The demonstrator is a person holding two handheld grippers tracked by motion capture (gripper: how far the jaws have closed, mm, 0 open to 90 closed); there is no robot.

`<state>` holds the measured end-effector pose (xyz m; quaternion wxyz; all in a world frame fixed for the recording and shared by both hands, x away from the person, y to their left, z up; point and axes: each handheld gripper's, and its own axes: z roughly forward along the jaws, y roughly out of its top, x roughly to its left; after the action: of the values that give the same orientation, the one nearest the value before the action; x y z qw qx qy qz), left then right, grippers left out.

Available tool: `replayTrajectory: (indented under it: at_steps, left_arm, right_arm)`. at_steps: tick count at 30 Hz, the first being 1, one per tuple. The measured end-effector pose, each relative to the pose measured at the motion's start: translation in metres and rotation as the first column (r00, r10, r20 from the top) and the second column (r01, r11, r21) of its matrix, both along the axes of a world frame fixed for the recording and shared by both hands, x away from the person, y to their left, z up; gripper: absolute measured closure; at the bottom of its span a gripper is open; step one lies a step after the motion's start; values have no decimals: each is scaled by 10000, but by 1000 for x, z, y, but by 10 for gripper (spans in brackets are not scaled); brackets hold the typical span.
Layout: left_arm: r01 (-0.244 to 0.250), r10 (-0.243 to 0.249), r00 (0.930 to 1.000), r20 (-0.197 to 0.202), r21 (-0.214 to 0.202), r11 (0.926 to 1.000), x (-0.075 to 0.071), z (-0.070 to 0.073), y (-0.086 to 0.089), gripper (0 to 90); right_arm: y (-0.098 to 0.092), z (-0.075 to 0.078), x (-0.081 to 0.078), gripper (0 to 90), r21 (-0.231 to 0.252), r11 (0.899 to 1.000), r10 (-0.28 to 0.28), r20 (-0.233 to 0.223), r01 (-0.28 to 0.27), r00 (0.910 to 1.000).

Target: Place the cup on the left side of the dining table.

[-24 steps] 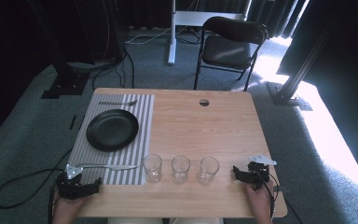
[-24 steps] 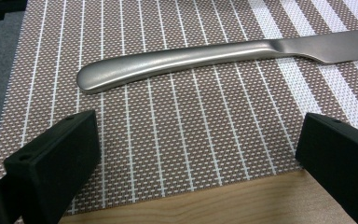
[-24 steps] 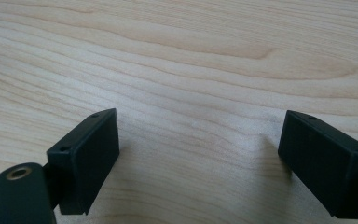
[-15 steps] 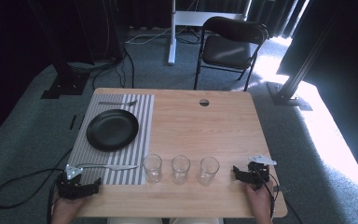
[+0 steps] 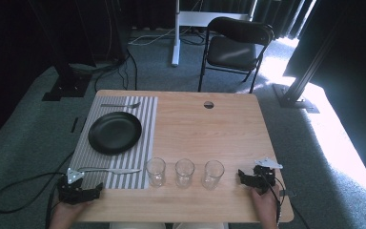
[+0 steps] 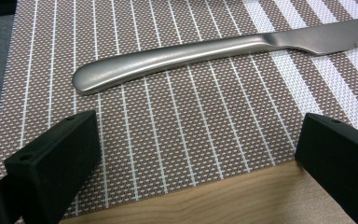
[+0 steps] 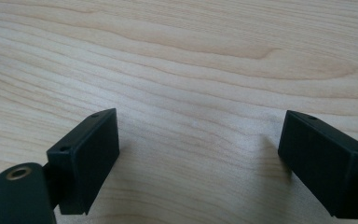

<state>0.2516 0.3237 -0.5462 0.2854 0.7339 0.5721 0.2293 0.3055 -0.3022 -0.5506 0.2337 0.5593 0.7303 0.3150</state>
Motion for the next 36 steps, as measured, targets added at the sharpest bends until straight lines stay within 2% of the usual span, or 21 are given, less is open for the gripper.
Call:
replayTrajectory:
  at_steps: [10,14,17,18,20,21,23,24,29,33,34,35,36]
  left_arm:
    - [71,-69,9999,-122,151,9999,-2,2,3,21]
    - [99,-98,9997,-205,44,9999,-5,3,8,21]
    - [226,-226,9997,-56,-75,9997,-8,5,11,21]
    - [179,-178,9998,110,-68,9998,-9,6,11,21]
    - [382,-378,9991,190,-197,9991,-10,8,11,21]
    - [417,-414,9988,261,-100,9991,-11,9,10,21]
    - [668,-659,9973,338,-237,9975,-12,9,8,21]
    - [735,-728,9966,398,-172,9971,-13,10,6,21]
    - [1200,-1183,9905,701,-206,9926,-15,15,-2,35]
    - [1463,-1463,9877,554,31,9892,-16,17,-10,35]
    - [1442,-1451,9873,641,188,9894,-17,17,-12,35]
    - [1605,-1607,9857,515,66,9870,-17,17,-13,35]
    - [1690,-1690,9841,553,48,9856,-17,18,-14,35]
  right_arm:
    - [0,0,0,118,0,10000,1,-3,-1,10000]
    - [0,0,0,118,8,10000,-6,-4,6,10000]
    - [0,0,0,118,9,10000,-6,-6,6,10000]
    - [0,0,0,118,9,10000,-5,-5,5,10000]
    - [0,0,0,118,9,10000,-7,-6,7,10000]
    - [0,0,0,118,9,10000,-5,-4,5,10000]
    - [0,0,0,118,5,10000,-1,-6,1,10000]
    - [0,0,0,118,4,10000,-3,-7,3,10000]
    - [0,0,0,118,7,10000,-6,-4,6,10000]
    - [0,0,0,118,8,10000,-5,-4,5,10000]
    - [0,0,0,118,8,10000,-6,-6,6,10000]
    - [0,0,0,118,6,10000,-3,-3,3,10000]
    - [0,0,0,118,8,10000,-5,-5,5,10000]
